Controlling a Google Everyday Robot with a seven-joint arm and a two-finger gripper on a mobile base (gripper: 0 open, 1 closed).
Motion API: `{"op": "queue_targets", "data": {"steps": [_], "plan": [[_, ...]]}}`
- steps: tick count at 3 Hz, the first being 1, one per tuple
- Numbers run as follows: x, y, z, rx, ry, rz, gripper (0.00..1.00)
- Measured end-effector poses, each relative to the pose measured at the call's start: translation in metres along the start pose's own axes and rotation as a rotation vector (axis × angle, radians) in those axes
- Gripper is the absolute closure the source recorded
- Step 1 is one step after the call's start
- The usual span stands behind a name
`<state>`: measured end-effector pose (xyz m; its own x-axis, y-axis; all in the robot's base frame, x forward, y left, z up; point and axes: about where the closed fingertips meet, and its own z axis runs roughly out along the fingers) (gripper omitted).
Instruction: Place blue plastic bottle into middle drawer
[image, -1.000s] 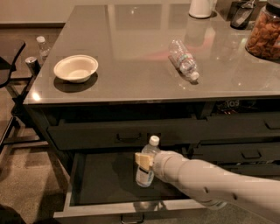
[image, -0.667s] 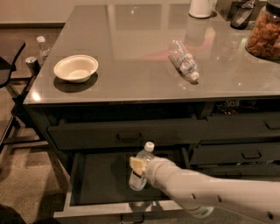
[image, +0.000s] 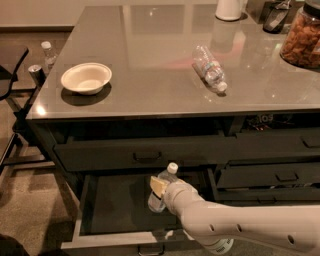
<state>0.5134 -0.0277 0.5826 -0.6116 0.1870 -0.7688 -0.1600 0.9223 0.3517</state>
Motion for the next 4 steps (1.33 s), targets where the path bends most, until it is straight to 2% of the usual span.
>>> {"op": "queue_targets", "data": {"steps": [1,2,3,4], "plan": [[0.0,0.0,0.0,0.0,0.0,0.0,1.0],[0.009,-0.004,0.007,0.045,-0.011,0.019,1.0],[0.023,-0.012,0.022,0.118,-0.037,0.039,1.0],[0.033,-0.019,0.03,0.168,-0.054,0.053,1.0]]}}
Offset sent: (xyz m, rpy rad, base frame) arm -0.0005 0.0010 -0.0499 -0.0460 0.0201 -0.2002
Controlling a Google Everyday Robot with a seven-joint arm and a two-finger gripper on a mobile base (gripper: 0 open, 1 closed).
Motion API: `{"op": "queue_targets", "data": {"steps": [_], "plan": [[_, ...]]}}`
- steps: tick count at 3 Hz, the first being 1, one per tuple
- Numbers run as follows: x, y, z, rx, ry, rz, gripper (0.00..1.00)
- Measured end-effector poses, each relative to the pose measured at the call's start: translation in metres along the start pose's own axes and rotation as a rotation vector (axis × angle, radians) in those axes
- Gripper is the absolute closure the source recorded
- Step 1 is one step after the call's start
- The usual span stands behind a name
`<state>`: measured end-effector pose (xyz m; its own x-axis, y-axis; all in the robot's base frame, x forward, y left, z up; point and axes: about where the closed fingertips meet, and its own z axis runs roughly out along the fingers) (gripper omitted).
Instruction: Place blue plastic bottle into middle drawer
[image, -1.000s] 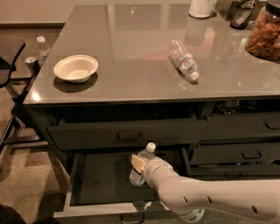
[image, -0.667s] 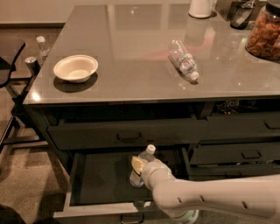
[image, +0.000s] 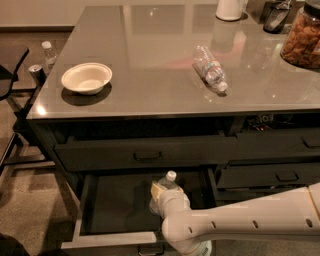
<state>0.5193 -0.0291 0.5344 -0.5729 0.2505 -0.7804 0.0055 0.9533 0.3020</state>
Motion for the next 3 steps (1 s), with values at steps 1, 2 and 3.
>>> {"op": "queue_targets", "data": {"steps": [1,2,3], "plan": [[0.0067,-0.0057,0.0056,0.031,-0.007,0.018,1.0],[0.0067,-0.0057,0.0056,0.031,-0.007,0.018,1.0],[0.0059,-0.005,0.0124,0.039,-0.023,0.024,1.0]]}}
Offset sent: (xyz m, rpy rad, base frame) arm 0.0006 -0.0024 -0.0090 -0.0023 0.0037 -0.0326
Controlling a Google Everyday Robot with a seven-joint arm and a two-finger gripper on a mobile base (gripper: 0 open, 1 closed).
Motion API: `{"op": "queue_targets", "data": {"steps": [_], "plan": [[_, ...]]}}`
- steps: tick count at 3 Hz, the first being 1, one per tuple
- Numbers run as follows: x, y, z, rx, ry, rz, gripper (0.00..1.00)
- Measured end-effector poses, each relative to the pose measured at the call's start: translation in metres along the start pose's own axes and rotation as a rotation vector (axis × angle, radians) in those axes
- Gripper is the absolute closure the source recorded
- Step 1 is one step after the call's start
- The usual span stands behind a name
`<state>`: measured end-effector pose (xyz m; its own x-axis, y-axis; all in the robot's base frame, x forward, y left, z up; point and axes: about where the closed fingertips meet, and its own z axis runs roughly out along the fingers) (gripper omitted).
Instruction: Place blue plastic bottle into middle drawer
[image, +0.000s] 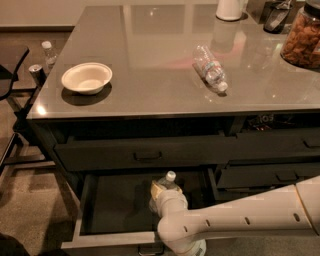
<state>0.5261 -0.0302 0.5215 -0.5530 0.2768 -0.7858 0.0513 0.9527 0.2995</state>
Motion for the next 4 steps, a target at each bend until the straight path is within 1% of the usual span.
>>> {"op": "queue_targets", "data": {"steps": [1,2,3,4], "plan": [[-0.001,0.0,0.01,0.01,-0.033,-0.005,1.0],[0.001,-0.001,0.017,0.022,-0.047,-0.011,1.0],[0.022,-0.009,0.033,0.059,-0.081,-0.02,1.0],[0.029,-0.017,0.044,0.055,-0.089,0.008,1.0]]}}
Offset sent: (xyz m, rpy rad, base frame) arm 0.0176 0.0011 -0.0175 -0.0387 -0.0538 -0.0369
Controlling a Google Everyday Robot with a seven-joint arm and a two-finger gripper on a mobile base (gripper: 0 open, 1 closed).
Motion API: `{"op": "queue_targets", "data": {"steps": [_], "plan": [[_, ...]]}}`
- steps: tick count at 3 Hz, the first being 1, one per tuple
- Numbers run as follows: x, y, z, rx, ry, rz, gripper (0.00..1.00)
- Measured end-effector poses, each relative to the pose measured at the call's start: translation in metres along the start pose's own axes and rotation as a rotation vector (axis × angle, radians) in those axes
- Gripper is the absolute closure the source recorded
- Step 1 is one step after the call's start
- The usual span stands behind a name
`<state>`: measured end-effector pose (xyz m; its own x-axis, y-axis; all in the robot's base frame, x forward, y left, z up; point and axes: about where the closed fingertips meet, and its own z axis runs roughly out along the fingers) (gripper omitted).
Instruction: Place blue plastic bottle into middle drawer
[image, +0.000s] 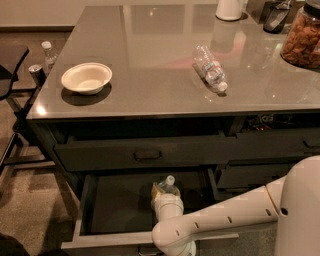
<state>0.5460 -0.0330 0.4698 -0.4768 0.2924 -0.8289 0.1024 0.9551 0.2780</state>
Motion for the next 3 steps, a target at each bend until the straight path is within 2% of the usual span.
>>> {"op": "queue_targets", "data": {"steps": [1,3], "plan": [[0.0026,-0.001,0.0052,-0.006,-0.005,-0.001,1.0],[0.0088,0.0026,0.0091,-0.017,-0.031,-0.087,1.0]]}}
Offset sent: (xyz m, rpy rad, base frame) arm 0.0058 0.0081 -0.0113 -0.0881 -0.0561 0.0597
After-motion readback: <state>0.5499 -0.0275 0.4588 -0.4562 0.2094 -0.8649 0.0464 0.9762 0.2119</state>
